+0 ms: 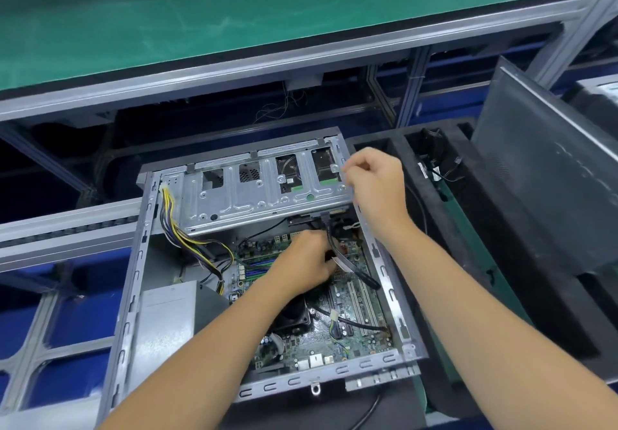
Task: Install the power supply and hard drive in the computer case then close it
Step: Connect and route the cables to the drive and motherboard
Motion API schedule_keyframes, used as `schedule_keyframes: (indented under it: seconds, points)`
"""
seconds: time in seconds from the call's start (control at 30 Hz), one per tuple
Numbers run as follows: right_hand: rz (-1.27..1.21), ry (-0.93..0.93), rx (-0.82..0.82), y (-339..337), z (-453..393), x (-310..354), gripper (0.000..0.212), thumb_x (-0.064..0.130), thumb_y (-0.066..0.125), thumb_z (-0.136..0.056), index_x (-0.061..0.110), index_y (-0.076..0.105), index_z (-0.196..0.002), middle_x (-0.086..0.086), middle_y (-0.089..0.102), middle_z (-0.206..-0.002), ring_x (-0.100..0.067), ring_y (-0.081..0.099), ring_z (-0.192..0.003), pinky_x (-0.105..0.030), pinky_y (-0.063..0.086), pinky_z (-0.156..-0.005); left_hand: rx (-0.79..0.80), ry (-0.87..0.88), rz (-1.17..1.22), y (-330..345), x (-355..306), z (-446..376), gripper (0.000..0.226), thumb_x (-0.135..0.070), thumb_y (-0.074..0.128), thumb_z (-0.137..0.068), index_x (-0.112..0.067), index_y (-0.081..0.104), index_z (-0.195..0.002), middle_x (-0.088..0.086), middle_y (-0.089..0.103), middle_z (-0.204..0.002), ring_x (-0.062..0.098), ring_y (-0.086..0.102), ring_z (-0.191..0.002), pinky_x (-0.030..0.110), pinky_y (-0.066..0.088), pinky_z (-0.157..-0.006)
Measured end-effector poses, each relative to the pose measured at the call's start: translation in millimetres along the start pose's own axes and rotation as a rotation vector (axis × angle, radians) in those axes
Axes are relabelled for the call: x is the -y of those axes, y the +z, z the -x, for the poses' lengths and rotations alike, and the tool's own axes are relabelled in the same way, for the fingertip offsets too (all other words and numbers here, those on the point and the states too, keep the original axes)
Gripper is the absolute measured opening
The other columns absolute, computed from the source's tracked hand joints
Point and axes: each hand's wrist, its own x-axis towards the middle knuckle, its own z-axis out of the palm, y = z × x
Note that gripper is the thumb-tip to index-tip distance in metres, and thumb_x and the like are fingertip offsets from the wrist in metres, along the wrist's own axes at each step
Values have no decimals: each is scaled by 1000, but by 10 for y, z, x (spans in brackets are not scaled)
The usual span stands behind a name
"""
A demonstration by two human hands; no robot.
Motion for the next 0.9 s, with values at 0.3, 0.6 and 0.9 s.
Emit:
schedule_keyframes:
  seconds: [0.3,0.6,0.9]
  points:
    - [264,-114,40,189,-131,-135,20,-6,53,-82,6,63,-69,5,55,-60,-7,47,-58,-21,41,-56,-150,-93,-14,86,-30,-39,28,-11,61,-84,-28,74,-102,4,73,-92,27,64,-87,33,50,-73]
    - [261,-84,33,171,-142,-142,19,-5,54,-83,5,63,-69,3,56,-61,-7,47,-59,-14,38,-53,-7,-178,-94,113,14,-148,13,-20,61,-84,-10,69,-85,9,68,-81,29,61,-78,42,51,-68]
    - [148,2,13,115,-151,-152,14,-1,57,-85,-1,63,-73,-1,55,-64,-10,48,-64,-19,41,-58,-3,-135,-240,133,14,-168,12,-4,53,-82,-2,65,-84,15,63,-78,35,60,-76,38,48,-60]
